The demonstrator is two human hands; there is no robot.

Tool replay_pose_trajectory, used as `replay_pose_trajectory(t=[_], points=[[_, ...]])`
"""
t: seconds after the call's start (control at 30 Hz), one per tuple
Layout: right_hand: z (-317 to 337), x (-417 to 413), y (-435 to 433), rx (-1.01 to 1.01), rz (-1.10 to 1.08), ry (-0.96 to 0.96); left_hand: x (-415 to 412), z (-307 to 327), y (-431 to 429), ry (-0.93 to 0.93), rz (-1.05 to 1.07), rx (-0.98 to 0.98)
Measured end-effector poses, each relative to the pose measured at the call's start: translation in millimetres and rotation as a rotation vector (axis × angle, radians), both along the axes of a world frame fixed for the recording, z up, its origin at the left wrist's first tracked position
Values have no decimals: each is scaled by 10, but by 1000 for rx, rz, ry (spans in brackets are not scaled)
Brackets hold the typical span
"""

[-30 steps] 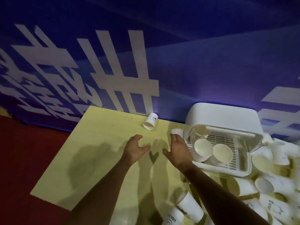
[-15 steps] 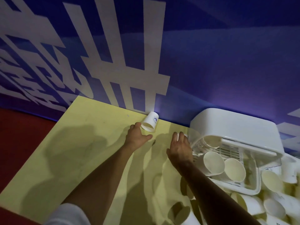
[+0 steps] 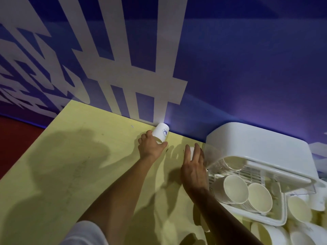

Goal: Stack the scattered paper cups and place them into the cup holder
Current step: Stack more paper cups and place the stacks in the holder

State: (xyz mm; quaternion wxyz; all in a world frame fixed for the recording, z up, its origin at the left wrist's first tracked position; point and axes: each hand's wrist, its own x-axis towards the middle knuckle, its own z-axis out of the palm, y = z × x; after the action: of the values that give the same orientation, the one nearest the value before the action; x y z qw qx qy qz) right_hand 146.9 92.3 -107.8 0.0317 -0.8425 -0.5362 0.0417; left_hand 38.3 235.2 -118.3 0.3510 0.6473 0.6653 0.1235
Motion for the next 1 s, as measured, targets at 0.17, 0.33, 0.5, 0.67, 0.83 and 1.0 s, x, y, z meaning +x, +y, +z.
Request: replay_pose_trajectory(t=[0.17,0.33,0.5,0.67,0.83,1.0], points=[[-10,-12,74,177,-71,146,-107,41,-117,-36,0,-3],[30,-122,261,321,-176,312,-249,124,-298,-18,-77,33],[56,-159,216,311,-85,291,-366,170,-433,-112,-64,21],[53,-148,125,139,-149,337,-513,223,-564,-147,-84,10],[204,-236,50,88,-161,444,-739,312,-626,-135,-89,-8],[495,-301,-38,185,-73,527,-861,498,-695,-121,-75,2]])
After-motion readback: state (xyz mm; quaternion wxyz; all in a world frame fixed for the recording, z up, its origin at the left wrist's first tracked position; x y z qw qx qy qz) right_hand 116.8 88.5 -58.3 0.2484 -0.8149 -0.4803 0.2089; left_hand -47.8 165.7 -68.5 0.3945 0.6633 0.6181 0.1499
